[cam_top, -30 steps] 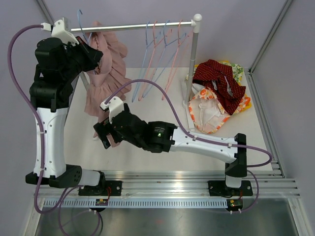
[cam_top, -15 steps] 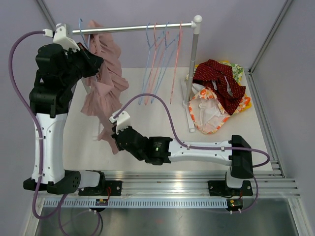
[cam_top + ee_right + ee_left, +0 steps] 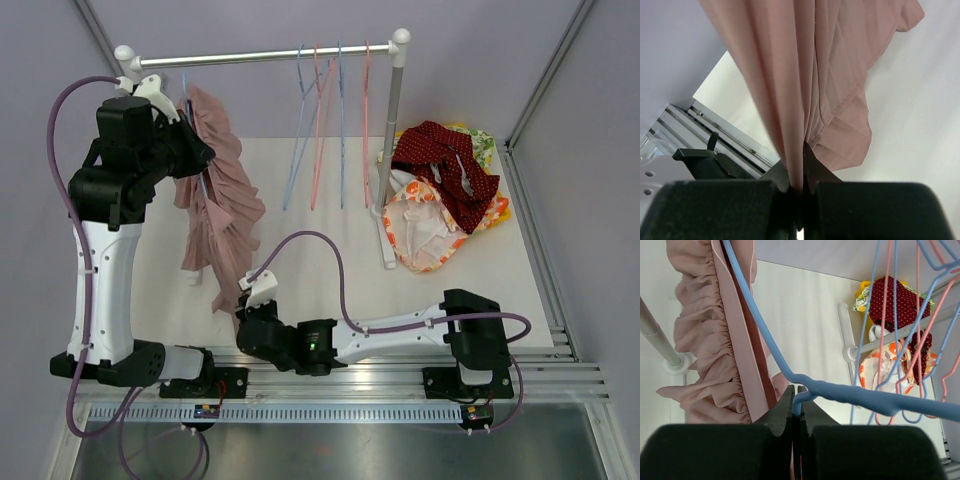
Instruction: Remove the skirt from the hanger
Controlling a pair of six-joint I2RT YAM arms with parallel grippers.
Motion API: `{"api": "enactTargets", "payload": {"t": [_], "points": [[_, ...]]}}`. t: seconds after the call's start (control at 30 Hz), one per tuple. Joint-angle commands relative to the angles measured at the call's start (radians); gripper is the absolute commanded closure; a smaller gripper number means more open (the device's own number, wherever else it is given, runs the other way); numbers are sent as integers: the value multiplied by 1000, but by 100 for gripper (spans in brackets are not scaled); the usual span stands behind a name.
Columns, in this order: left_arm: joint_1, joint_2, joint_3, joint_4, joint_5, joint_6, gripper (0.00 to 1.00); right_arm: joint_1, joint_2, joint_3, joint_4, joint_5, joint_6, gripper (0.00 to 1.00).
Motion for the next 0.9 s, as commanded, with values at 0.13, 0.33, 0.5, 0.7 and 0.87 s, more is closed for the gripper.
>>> {"api": "enactTargets", "payload": {"t": [0.13, 0.33, 0.5, 0.7, 0.87], "points": [[12, -25, 77, 508, -283, 105, 100, 167, 106, -2, -414, 36, 160, 100], [12, -33, -15, 627, -441, 134, 100, 331, 38, 174, -701, 216, 241, 100], [12, -45, -102, 741, -510, 120, 100, 456, 107, 479, -1179, 418, 392, 100], [12, 44, -26, 747, -602, 131, 100, 536, 207, 768, -1542, 445, 568, 100], [14, 142, 118, 700, -633, 145, 100, 592, 238, 805, -1646, 435, 671, 100]]}}
